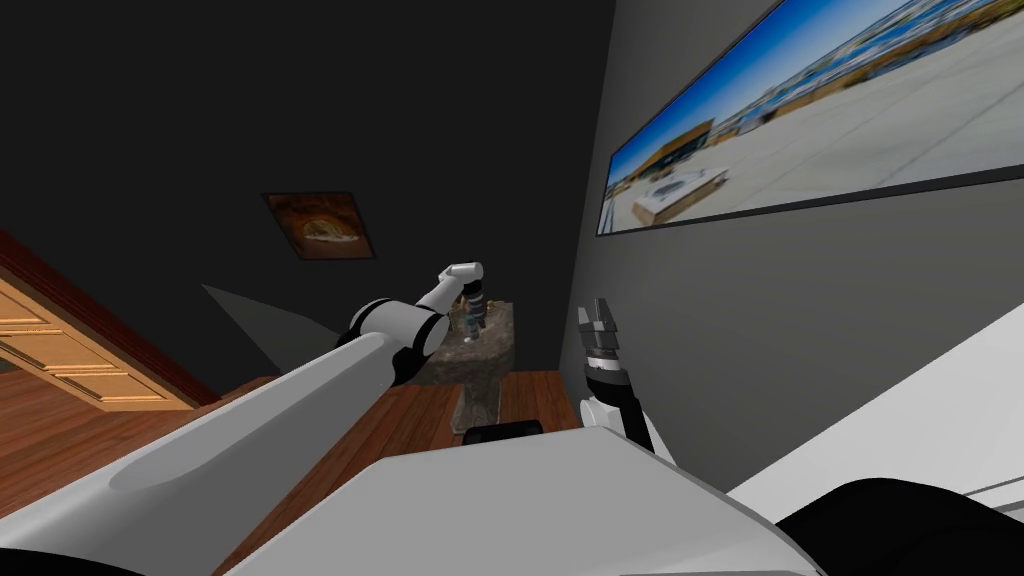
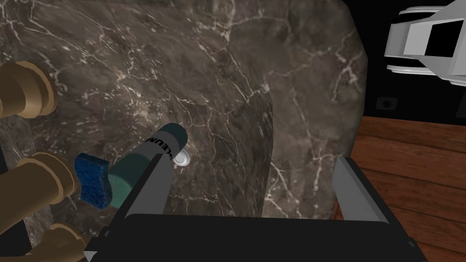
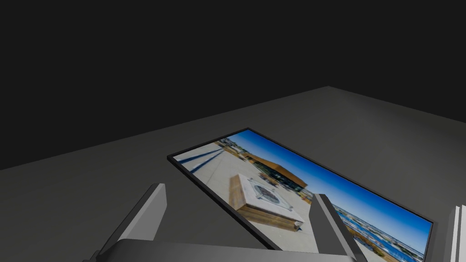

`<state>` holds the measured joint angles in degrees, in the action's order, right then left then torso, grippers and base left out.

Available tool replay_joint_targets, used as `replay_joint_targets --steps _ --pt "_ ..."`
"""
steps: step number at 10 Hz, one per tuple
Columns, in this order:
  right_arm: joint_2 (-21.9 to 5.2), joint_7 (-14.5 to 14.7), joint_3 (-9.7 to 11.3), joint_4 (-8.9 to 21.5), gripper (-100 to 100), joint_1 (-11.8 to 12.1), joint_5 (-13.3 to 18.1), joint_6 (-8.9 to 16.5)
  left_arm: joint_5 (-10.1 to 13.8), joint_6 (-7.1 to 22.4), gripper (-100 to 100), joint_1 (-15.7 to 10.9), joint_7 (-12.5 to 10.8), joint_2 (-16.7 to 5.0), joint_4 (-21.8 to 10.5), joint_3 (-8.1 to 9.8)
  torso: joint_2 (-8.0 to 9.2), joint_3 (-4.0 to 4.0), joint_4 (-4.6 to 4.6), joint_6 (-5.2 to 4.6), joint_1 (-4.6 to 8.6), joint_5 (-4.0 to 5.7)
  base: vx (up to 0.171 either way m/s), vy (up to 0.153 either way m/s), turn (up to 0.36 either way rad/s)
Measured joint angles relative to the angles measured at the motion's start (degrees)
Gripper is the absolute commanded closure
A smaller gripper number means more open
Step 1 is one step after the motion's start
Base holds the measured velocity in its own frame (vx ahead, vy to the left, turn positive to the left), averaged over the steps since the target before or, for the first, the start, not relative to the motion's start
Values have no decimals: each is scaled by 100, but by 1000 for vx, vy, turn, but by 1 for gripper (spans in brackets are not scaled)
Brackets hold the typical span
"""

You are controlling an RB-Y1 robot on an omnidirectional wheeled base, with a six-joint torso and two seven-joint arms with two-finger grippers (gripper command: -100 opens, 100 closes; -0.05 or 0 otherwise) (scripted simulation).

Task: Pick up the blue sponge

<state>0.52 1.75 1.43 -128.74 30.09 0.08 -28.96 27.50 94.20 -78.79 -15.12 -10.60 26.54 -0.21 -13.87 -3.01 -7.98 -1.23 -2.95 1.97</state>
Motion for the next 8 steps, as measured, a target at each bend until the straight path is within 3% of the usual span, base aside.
replay_joint_targets --steps 1,2,3,5,6,8 --pt "-1 0 -1 0 0 0 0 0 -121 -73 -100 -80 37 -34 -290 27 -5 -2 0 0 -20 -4 27 33 -44" --pt "-1 0 -1 0 0 0 0 0 -182 -74 -100 -54 44 -42 -270 34 -5 -3 1 1 -28 -7 -11 32 -88" --pt "-1 0 -1 0 0 0 0 0 -289 27 -100 111 6 -41 -20 26 4 2 -1 0 -34 -8 -13 41 -117" --pt "-1 0 -1 0 0 -1 0 0 -496 -53 -100 26 111 -78 -290 42 11 7 -3 0 -43 -10 -14 44 -125" --pt "-1 0 -1 0 0 0 0 0 -603 20 -100 157 114 -82 -103 36 10 6 -3 1 -39 -10 -8 30 -66" --pt "-1 0 -1 0 0 0 0 0 -710 38 -100 146 150 -95 -155 39 6 4 -3 1 -25 -6 -4 14 -36"
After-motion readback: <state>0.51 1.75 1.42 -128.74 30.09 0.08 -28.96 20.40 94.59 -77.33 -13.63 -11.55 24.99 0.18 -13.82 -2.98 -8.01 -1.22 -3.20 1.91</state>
